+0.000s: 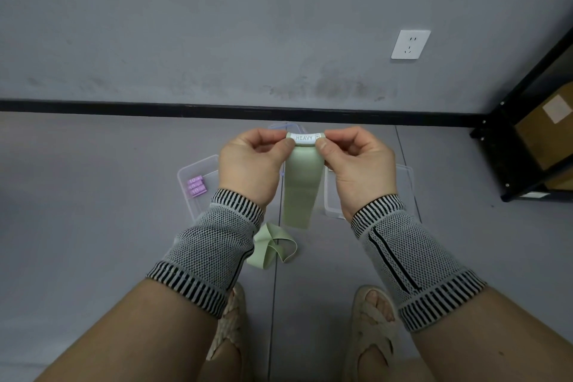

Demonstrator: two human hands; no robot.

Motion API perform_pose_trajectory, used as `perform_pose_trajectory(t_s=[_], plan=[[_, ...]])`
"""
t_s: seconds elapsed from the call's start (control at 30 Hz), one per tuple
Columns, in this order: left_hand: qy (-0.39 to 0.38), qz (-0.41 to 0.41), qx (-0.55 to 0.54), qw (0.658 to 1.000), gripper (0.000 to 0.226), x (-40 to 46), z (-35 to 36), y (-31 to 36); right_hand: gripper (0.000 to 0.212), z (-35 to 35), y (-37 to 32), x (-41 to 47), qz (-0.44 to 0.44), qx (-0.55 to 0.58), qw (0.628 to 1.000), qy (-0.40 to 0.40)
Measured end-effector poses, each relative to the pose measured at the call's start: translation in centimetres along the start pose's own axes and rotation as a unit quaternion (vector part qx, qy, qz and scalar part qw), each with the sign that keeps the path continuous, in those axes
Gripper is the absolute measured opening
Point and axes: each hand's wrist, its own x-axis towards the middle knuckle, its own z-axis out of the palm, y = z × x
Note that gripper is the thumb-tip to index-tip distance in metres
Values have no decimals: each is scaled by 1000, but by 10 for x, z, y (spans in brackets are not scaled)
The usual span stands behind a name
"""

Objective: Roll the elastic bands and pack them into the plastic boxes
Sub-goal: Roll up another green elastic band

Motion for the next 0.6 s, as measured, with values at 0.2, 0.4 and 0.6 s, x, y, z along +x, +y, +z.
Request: perform_pose_trajectory(t_s=[0.2, 0.4, 0.6], plan=[[-4, -11, -30, 999, 14, -2, 2, 5, 14, -1, -3, 0, 30, 41, 999, -13], [-30, -5, -43, 999, 18, -3, 2, 4, 11, -5, -6, 2, 27, -3, 999, -23], [-67, -63, -65, 994, 21, -3, 2, 7, 16, -5, -5, 3, 2, -24, 999, -21]])
